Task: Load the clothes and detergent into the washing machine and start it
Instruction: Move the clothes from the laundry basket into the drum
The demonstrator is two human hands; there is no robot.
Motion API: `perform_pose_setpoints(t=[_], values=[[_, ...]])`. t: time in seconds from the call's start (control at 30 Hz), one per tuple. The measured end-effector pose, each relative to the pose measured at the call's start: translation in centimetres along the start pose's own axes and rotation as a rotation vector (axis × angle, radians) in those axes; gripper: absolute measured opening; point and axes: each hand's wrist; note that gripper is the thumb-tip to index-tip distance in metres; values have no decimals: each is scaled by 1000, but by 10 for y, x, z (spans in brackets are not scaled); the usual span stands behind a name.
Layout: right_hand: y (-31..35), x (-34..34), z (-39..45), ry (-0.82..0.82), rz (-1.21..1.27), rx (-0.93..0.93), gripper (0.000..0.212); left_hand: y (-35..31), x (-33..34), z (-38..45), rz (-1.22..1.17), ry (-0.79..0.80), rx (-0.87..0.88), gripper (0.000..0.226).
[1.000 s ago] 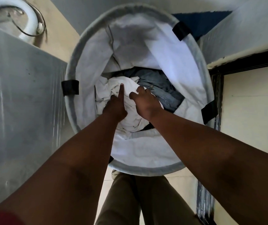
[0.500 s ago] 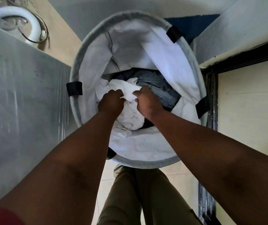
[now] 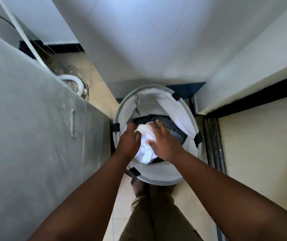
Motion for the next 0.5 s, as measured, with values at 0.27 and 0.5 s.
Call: perform_pose_setpoints(t=[0.27,0.5], values=[[57,-95,-74,141,273,179,135,-110,-103,-52,-166,-107,181,2],[111,-156,-147,229,743,181,56,-189,-157,-121,-117,-249,355,7]])
Point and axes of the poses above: each hand's wrist, its own z-axis towards the middle knuckle, its own x-axis out of the palm, y = z × x, and after that the axes turned 8 degrees about x, right-handed
